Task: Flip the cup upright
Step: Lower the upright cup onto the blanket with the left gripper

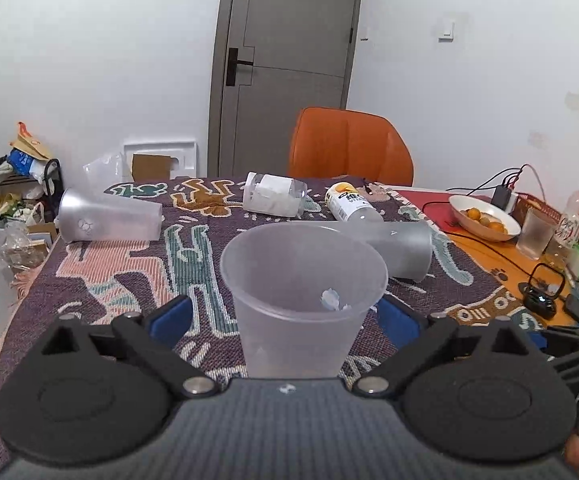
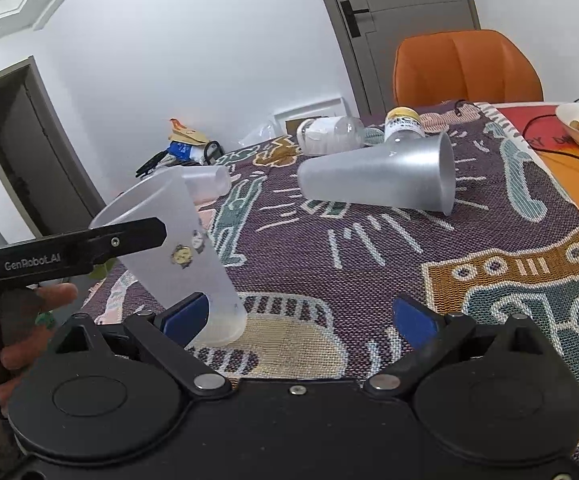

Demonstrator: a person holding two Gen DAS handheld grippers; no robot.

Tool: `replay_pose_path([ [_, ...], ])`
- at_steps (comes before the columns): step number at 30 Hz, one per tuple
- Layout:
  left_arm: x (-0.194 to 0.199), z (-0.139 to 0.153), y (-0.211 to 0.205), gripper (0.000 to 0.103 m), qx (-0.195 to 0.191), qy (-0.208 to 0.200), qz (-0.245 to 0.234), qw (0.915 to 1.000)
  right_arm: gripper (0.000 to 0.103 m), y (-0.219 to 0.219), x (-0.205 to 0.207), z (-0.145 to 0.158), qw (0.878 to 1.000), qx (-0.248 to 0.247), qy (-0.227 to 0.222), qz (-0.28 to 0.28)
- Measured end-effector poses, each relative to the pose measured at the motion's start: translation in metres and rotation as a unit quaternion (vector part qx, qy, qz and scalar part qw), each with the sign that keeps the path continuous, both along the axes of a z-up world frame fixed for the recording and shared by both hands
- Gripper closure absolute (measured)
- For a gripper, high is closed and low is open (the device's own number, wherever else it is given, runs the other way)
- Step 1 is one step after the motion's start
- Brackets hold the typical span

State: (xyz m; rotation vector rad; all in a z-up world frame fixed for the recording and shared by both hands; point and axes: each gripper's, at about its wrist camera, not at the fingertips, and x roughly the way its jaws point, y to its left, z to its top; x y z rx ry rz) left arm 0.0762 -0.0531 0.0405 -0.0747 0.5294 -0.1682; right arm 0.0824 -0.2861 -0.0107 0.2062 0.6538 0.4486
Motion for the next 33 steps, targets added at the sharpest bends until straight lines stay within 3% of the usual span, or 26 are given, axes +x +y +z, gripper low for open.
replay_pose_path([
  [20, -0.063, 0.000, 0.044, 0.005, -0.017, 0.019, 0.049, 0.9984, 0.000, 0.016, -0.045, 0.023, 0.999, -0.011, -0.031, 0.003],
  [33, -0.113, -0.010, 0.060, 0.004, 0.005, 0.020, 0.073, 0.9971, 0.000, 0.030, -0.087, 0.022, 0.999, -0.020, -0.042, 0.012],
])
